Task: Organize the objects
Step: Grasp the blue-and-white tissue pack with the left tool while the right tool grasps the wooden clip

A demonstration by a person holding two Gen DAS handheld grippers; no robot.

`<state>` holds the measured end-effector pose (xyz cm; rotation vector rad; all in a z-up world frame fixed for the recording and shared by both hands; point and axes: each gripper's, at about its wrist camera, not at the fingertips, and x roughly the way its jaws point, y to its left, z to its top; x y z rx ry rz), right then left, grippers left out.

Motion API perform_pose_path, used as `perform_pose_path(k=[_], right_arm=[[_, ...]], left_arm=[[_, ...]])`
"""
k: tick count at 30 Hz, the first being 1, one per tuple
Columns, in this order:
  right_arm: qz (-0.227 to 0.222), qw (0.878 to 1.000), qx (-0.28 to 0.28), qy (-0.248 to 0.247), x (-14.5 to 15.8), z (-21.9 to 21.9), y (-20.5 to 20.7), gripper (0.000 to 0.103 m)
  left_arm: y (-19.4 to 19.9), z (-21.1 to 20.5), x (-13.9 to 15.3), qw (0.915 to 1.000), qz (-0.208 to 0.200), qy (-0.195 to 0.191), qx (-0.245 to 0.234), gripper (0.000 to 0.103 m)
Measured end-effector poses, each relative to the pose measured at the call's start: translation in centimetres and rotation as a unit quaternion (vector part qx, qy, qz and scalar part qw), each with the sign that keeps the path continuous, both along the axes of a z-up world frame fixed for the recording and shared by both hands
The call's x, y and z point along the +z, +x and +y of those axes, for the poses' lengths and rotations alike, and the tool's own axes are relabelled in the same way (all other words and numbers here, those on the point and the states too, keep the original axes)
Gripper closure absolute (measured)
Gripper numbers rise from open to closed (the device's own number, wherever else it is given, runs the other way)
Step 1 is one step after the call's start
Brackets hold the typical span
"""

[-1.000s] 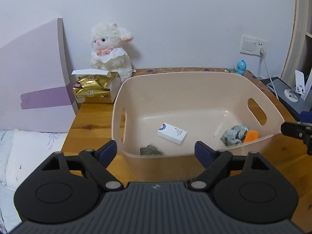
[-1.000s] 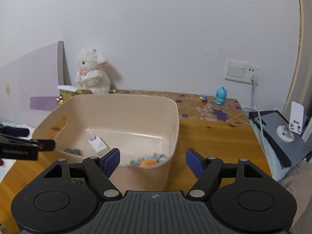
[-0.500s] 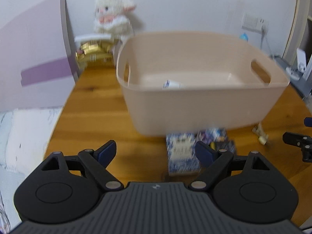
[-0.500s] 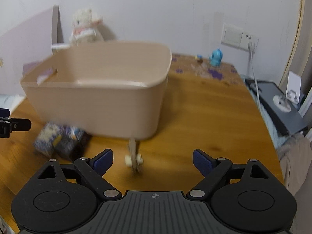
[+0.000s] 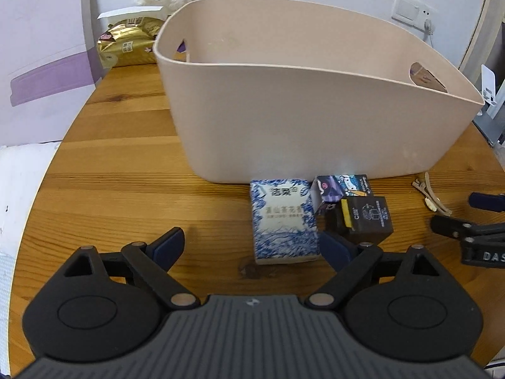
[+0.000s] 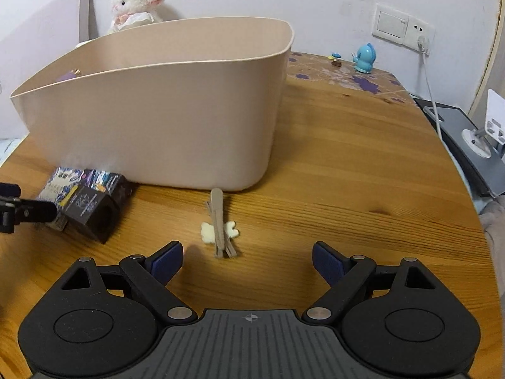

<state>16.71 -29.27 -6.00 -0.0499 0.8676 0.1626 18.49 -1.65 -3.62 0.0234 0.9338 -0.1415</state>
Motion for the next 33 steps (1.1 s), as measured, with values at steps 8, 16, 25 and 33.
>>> perform_pose_path(k=[8,16,25,33], right_arm=[[-0.029,1.000,0.000,-0.004,-1.0,1.3,1.6,0.013],[-0.049,0.998,0.029,-0.001,-0.6,2.7,1.1,0.064],[-0.049,0.998,0.037,-0.018,-0.2,3.9,-0.3,0.094],[-0.061,0.997,0.036,0.003,1.6,3.4,-2.9,0.094]], left_arm=[[1.2,-1.6,-1.4,0.9998,0.013,0.015,-0.009,0.012],[1.4,-1.9,-1.1,0.9997,0.007,0.024,0.001,0.025],[0.0,-1.2,-0.5,1.0000,0.000,0.002,0.004,0.055],[-1.6,-0.4,0.6,0.9998,-0.019,-0.006,0.007,0.055]])
